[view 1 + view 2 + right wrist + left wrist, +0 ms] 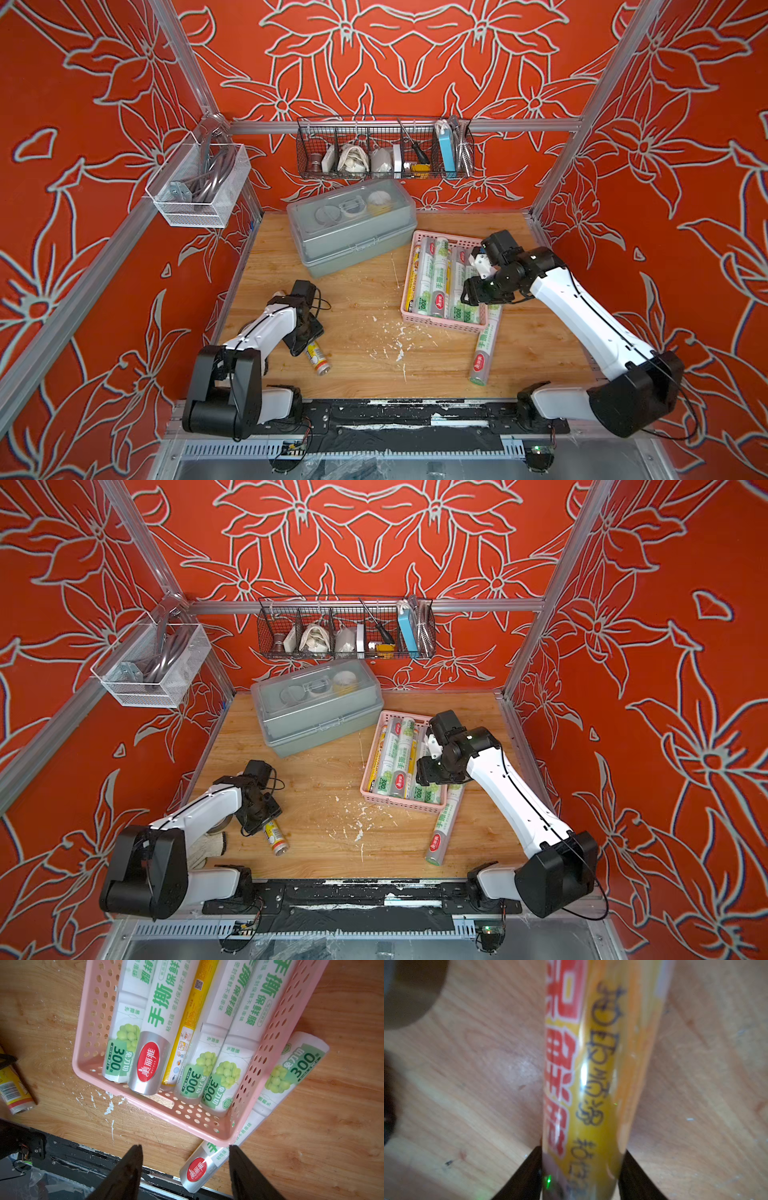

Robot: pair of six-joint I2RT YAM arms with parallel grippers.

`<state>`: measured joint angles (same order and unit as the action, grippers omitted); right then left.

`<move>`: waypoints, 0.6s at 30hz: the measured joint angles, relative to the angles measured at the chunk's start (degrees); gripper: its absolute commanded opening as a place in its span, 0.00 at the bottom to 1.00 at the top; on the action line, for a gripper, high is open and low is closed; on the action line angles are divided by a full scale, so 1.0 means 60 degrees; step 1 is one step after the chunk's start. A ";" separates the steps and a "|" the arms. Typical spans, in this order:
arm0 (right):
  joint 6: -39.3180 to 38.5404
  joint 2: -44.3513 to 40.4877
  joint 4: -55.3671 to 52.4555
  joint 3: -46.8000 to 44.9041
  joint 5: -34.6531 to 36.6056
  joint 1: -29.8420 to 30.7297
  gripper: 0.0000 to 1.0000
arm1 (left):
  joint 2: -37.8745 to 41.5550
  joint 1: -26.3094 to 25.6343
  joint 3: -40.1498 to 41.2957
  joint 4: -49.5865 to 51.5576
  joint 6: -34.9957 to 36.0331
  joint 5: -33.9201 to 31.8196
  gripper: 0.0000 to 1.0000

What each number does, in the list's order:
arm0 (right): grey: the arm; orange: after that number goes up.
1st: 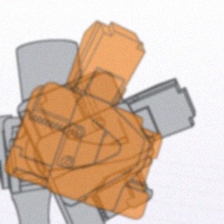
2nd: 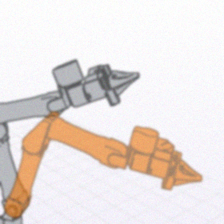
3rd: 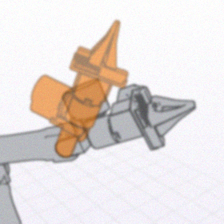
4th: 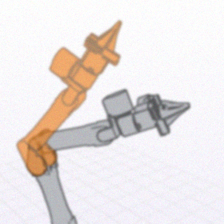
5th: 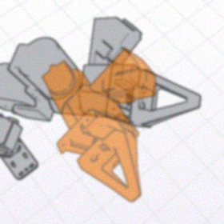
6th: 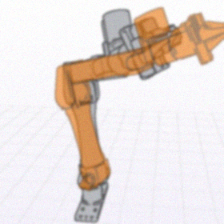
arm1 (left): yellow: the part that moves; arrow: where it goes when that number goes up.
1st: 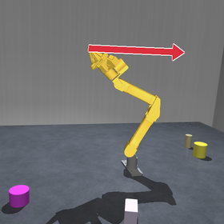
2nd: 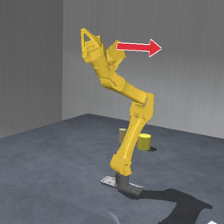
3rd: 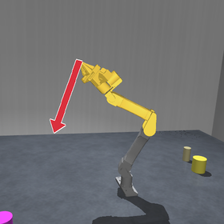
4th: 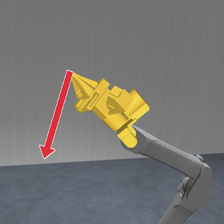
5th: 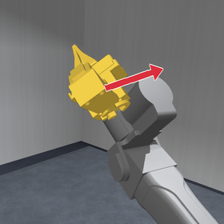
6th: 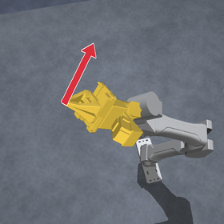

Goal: Put the plastic wrap into the basket
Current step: Pick up the plastic wrap from the center of the board.

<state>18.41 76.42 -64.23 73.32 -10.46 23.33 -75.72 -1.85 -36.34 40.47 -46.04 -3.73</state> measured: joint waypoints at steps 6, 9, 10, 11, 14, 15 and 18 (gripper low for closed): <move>-0.0022 0.0000 -0.0025 0.0000 0.0109 -0.0004 0.66 | -0.0033 0.0004 -0.0007 -0.0171 0.0018 0.0004 0.44; -0.0022 0.0004 -0.0025 0.0000 0.0127 -0.0004 0.66 | 0.0033 0.0007 0.0007 -0.0186 0.0040 -0.0022 0.37; -0.0018 0.0007 -0.0025 0.0000 0.0131 -0.0004 0.66 | 0.0076 0.0004 0.0033 -0.0197 0.0055 -0.0025 0.36; -0.0018 0.0011 -0.0025 0.0000 0.0131 -0.0004 0.66 | 0.0135 0.0004 0.0069 -0.0219 0.0062 -0.0022 0.34; -0.0018 0.0022 -0.0025 0.0000 0.0168 -0.0004 0.66 | 0.0353 -0.0091 0.0171 -0.0164 0.0018 -0.0022 0.32; -0.0018 0.0022 -0.0022 0.0000 0.0168 -0.0004 0.66 | 0.0430 -0.0208 0.0186 -0.0091 -0.0011 -0.0047 0.32; -0.0018 0.0025 -0.0025 0.0000 0.0237 0.0000 0.66 | 0.0758 -0.0958 0.0044 0.0379 -0.0171 -0.0233 0.32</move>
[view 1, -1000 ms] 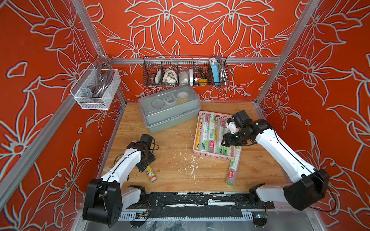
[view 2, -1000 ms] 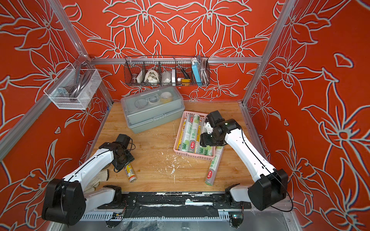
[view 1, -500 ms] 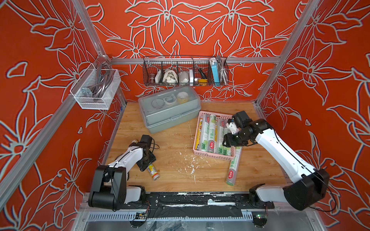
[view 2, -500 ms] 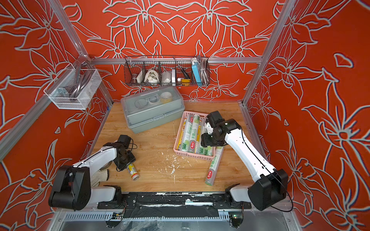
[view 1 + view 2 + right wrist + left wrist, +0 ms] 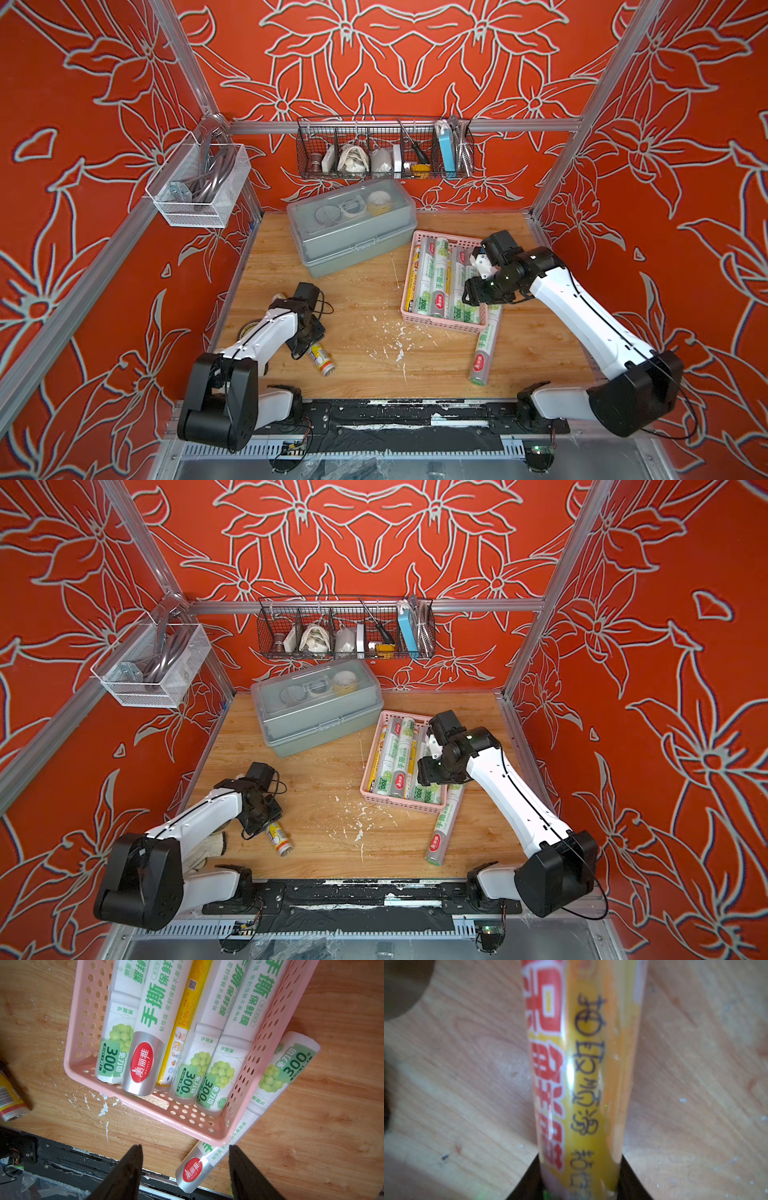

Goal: Put the plastic wrap into the basket
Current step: Pick up the plastic wrap from the center of the board.

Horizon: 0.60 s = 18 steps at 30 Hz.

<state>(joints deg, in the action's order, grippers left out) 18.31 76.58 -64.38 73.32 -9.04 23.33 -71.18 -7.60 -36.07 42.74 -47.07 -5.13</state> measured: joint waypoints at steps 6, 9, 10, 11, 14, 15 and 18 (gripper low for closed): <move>0.0127 0.0000 0.0157 -0.0036 -0.0073 -0.0066 0.65 | 0.0291 -0.2732 -0.1606 0.1275 -0.0911 -0.0525 0.32; 0.0229 0.0000 0.0251 -0.0127 -0.0160 -0.0222 0.65 | 0.0117 -0.4011 -0.2630 0.1727 -0.1417 -0.0586 0.32; 0.0270 0.0000 0.0255 -0.0160 -0.0182 -0.0317 0.64 | -0.0004 -0.4404 -0.3002 0.1891 -0.1577 -0.0612 0.32; 0.0291 0.0000 0.0262 -0.0193 -0.0186 -0.0437 0.64 | -0.0182 -0.4765 -0.3381 0.2080 -0.1687 -0.0659 0.32; 0.0364 -0.0011 0.0288 -0.0313 -0.0189 -0.0896 0.64 | -0.0994 -0.5737 -0.4732 0.2565 -0.1920 -0.0827 0.32; 0.0386 -0.0022 0.0306 -0.0372 -0.0189 -0.1049 0.63 | -0.1253 -0.5956 -0.5133 0.2626 -0.1927 -0.0874 0.32; 0.0554 -0.0160 0.0317 -0.0630 -0.0240 -0.1508 0.63 | -0.2452 -0.6681 -0.6867 0.3009 -0.1825 -0.1038 0.32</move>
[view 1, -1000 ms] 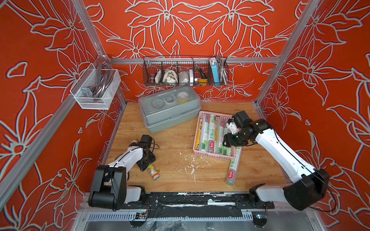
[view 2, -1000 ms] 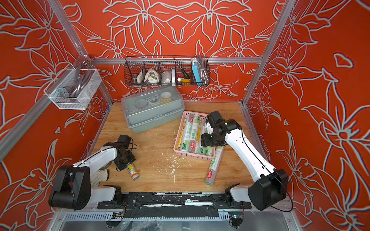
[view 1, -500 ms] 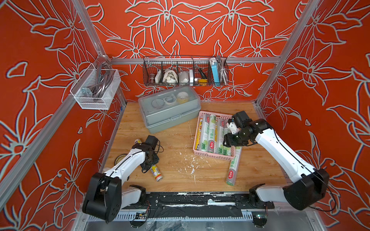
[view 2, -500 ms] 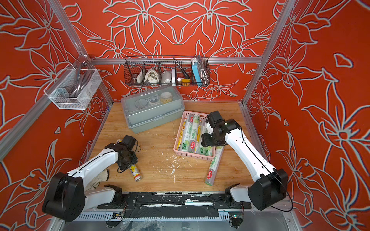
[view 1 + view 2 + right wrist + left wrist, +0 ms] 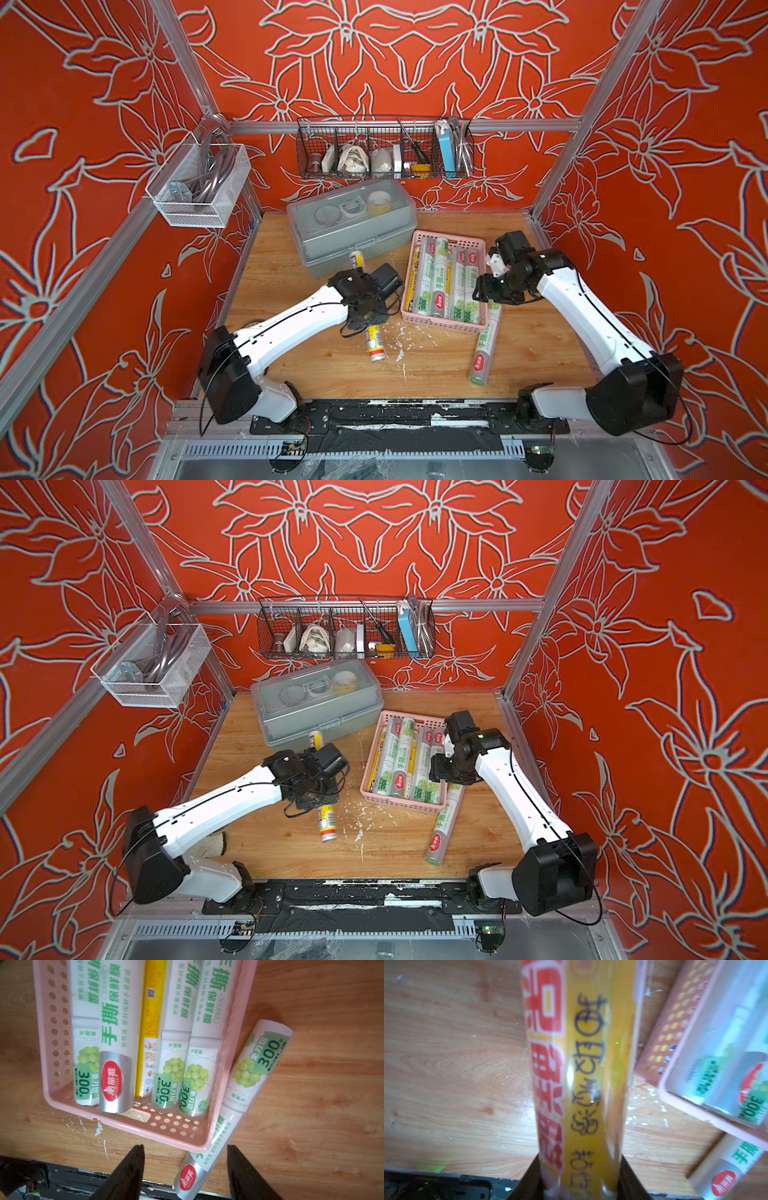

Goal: Put the plastic wrap into the basket
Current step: Pick up the plastic wrap from the center of the board, then place the plastic wrap in the basket.

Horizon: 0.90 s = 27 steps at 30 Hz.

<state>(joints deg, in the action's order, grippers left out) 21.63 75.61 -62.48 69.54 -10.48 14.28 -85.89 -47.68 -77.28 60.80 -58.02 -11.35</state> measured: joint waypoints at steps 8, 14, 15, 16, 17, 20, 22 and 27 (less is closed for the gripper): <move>0.0204 -0.0623 0.0015 -0.0197 0.0015 -0.0685 0.63 | -0.3898 -0.0885 -0.5628 0.0984 0.1177 -0.0459 0.33; 0.0208 -0.0889 0.0200 -0.0659 -0.0025 -0.1530 0.63 | -0.5880 -0.1013 -0.8346 0.1326 0.1832 -0.0586 0.33; 0.0208 -0.0940 0.0251 -0.0718 -0.0025 -0.1632 0.63 | -0.6153 -0.1013 -0.8721 0.1344 0.1938 -0.0586 0.33; 0.0208 -0.0984 0.0288 -0.0758 -0.0022 -0.1705 0.63 | -0.6444 -0.1020 -0.9133 0.1373 0.2040 -0.0586 0.33; 0.0208 -0.1009 0.0302 -0.0769 -0.0022 -0.1741 0.63 | -0.6692 -0.1020 -0.9486 0.1366 0.2149 -0.0590 0.33; 0.0204 -0.1056 0.0364 -0.0787 -0.0022 -0.1807 0.63 | -0.7399 -0.1020 -1.0415 0.1293 0.2583 -0.0619 0.34; 0.0204 -0.1086 0.0401 -0.0805 -0.0022 -0.1843 0.63 | -0.7712 -0.0991 -1.0699 0.1166 0.2856 -0.0630 0.34; 0.0204 -0.1115 0.0415 -0.0816 -0.0022 -0.1883 0.63 | -0.8200 -0.0914 -1.0783 0.0831 0.3293 -0.0474 0.34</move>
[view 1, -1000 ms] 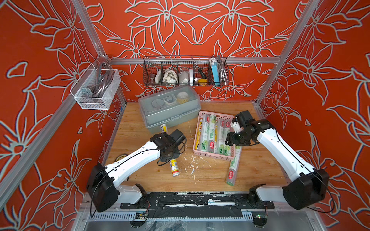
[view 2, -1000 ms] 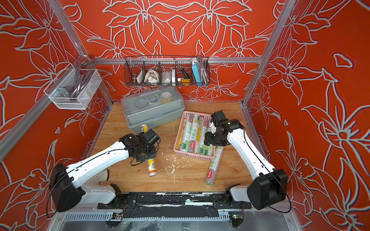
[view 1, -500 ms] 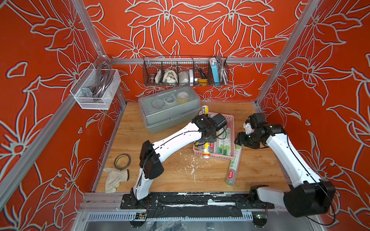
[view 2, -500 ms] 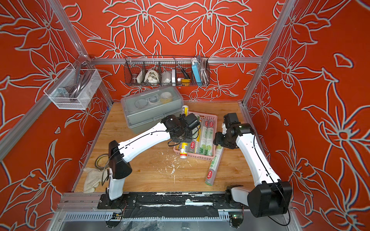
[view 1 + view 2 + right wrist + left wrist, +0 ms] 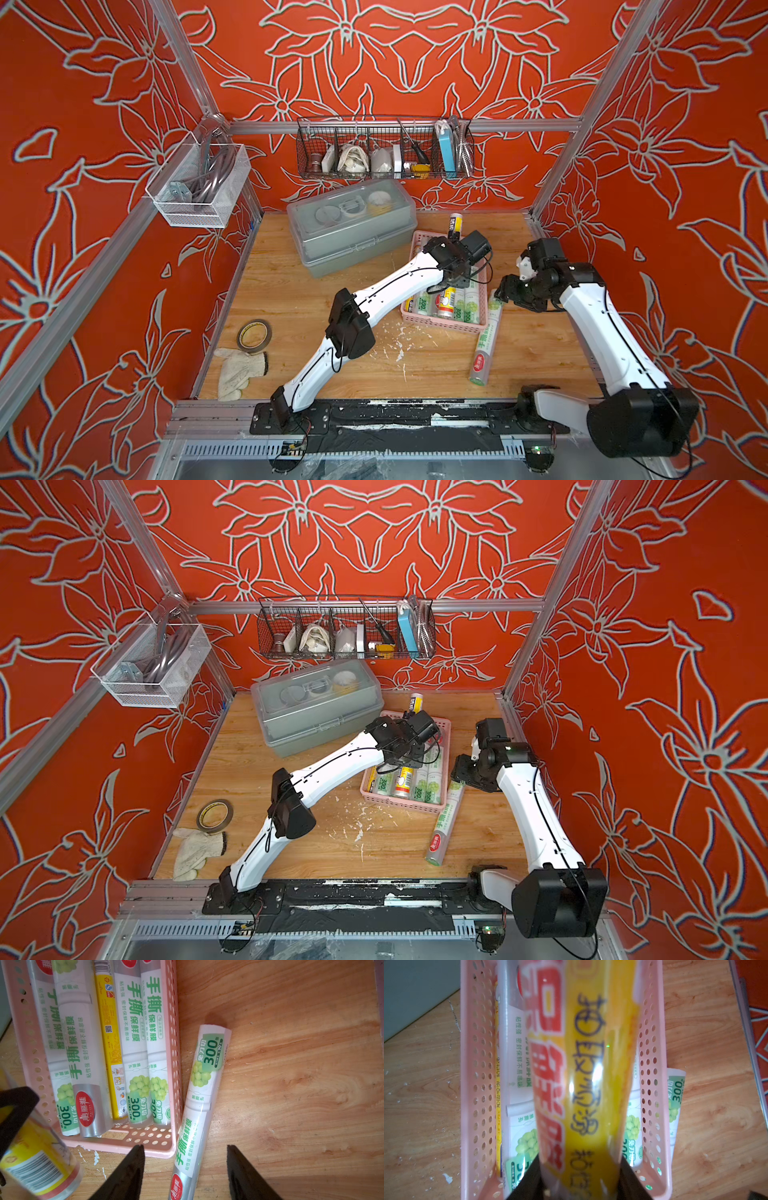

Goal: Put the plastic wrap into the basket
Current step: Place the plastic wrap in the basket.

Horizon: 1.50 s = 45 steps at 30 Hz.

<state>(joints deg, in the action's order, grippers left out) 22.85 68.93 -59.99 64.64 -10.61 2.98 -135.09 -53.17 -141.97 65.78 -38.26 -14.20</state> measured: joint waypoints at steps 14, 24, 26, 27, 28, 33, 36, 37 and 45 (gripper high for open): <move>0.0000 -0.0033 0.0160 -0.0255 0.0004 -0.0018 0.63 | -0.1453 0.0186 -0.0729 -0.0718 0.0521 0.0889 0.37; -0.0018 -0.0033 0.0157 -0.0255 0.0004 -0.0022 0.63 | -0.1625 0.0244 -0.0590 -0.0907 0.0208 0.0991 0.39; -0.0040 -0.0033 0.0157 -0.0255 0.0004 -0.0026 0.63 | -0.1625 0.0248 -0.0437 -0.0987 0.0109 0.0984 0.39; -0.0044 -0.0033 0.0157 -0.0255 0.0004 -0.0033 0.63 | -0.1625 0.0251 -0.0353 -0.1042 0.0040 0.0969 0.39; -0.0055 -0.0033 0.0157 -0.0255 0.0004 -0.0036 0.63 | -0.1625 0.0255 -0.0284 -0.1107 0.0015 0.0973 0.40; -0.0080 0.0018 0.0157 -0.0255 0.0004 -0.0051 0.63 | -0.1625 0.0255 -0.0244 -0.1129 -0.0109 0.0940 0.44; -0.0080 0.0040 0.0157 -0.0255 0.0007 -0.0058 0.63 | -0.1625 0.0255 -0.0222 -0.1126 -0.0204 0.0896 0.45; -0.0080 0.0044 0.0157 -0.0255 0.0007 -0.0058 0.63 | -0.1625 0.0255 -0.0204 -0.1129 -0.0262 0.0878 0.46; -0.0073 0.0044 0.0146 -0.0255 0.0018 -0.0058 0.63 | -0.1596 0.0226 -0.0135 -0.0812 -0.0459 0.0809 0.51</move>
<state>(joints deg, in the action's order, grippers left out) 22.41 69.19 -59.11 63.11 -10.50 2.63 -144.66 -51.81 -142.78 60.90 -41.01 -9.34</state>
